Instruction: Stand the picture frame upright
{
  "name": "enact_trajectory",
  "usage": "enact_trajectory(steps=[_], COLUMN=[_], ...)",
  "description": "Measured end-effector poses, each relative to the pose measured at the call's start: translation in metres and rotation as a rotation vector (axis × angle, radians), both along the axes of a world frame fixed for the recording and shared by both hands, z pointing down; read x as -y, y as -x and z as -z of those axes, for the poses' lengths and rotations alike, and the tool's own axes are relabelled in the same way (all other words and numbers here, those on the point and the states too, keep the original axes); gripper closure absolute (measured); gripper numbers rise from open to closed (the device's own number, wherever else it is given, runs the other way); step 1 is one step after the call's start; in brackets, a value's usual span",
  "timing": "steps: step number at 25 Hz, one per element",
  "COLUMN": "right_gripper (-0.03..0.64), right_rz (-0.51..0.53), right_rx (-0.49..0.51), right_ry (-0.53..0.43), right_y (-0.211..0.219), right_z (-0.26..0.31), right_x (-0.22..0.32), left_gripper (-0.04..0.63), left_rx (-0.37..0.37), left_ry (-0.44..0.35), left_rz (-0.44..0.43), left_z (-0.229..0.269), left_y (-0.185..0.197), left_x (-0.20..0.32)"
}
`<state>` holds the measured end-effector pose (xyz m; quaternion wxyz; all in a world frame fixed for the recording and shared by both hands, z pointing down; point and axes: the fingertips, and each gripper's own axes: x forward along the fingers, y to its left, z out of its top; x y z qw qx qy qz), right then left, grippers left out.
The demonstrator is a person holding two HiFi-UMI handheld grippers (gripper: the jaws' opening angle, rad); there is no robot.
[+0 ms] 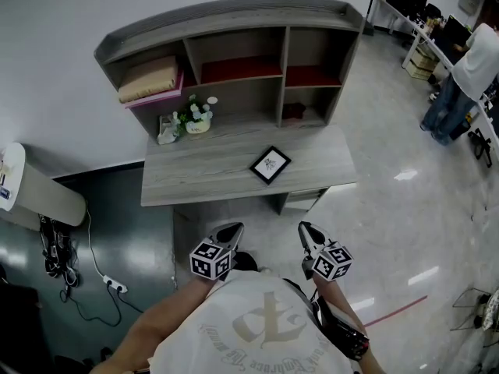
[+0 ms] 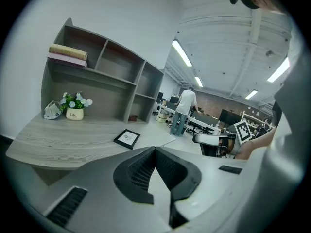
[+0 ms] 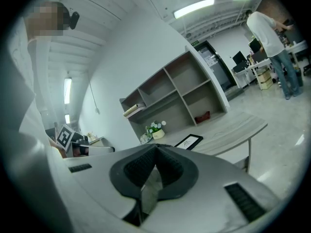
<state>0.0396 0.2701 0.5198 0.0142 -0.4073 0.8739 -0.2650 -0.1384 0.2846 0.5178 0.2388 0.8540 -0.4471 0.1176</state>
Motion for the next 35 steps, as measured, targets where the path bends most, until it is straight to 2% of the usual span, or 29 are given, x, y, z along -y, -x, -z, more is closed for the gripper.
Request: enact_trajectory(steps=[7,11,20,35], right_gripper=[0.612,0.612,0.612,0.612], right_rz=[0.007,0.011,-0.018,0.008], right_rx=[0.011,0.003,-0.013,-0.064], right_ry=[0.014,0.020,0.044,0.083], right_y=[0.003,0.005,-0.010,0.004], right_z=[-0.004,-0.009,-0.017,-0.024], right_x=[0.016,0.029,0.069,0.171], left_gripper=[0.581,0.581,0.581,0.581], left_rx=[-0.011,-0.017,-0.032,-0.049], left_ry=[0.026,0.040,0.039,0.074], left_rz=[0.047,0.036,-0.008,-0.025], left_z=[-0.007,-0.017,-0.020,-0.033], left_y=[0.014,0.008,-0.013,-0.013], left_x=[0.012,0.028,0.084,0.194])
